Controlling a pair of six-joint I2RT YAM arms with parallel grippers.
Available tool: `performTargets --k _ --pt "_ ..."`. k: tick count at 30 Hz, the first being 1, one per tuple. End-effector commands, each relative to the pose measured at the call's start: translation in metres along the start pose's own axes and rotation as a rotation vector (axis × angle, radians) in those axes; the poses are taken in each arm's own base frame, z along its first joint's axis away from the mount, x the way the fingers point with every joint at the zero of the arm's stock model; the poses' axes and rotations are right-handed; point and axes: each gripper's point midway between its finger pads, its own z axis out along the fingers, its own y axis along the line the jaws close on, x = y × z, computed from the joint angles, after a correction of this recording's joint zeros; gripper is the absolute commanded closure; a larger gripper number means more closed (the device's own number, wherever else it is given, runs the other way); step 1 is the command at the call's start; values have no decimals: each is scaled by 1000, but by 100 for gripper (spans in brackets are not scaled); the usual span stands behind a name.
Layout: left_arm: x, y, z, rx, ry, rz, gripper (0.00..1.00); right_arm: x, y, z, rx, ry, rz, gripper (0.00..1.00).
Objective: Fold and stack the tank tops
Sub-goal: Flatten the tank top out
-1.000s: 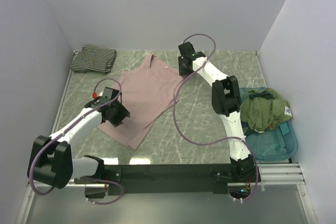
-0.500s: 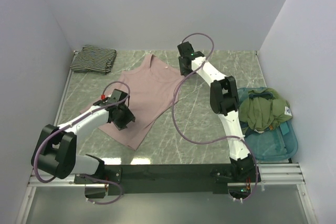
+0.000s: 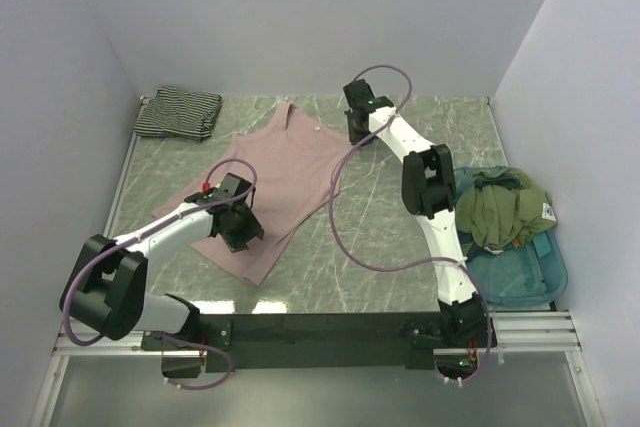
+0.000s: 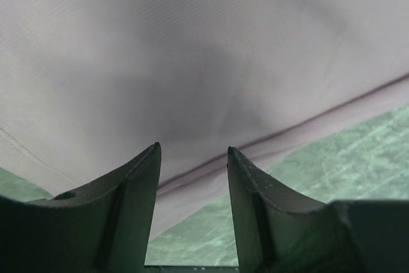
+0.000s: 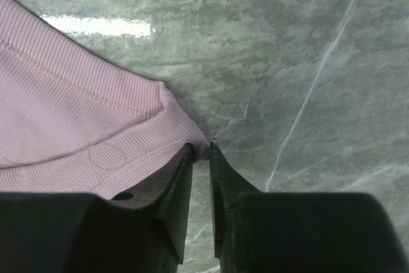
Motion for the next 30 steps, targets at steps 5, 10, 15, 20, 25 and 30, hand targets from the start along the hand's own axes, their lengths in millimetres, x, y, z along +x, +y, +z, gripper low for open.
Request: performTargets --k 5,10,15,20,25,30 --pt "6 -14 -9 77 23 40 49 -7 -12 0 -18 0 66 86" --pt "6 -15 -12 88 19 47 49 -12 -8 -6 -58 -16 69 79" --pt "5 -16 -13 92 15 50 49 -32 0 -37 -134 -124 71 63" --pt "5 -17 -14 94 14 54 49 -34 0 -36 -133 -113 46 58" --pt "1 -17 -17 87 1 49 48 -37 6 -32 -160 -113 49 57" --pt "1 -15 -19 76 1 46 48 -33 8 -22 -154 -82 48 57"
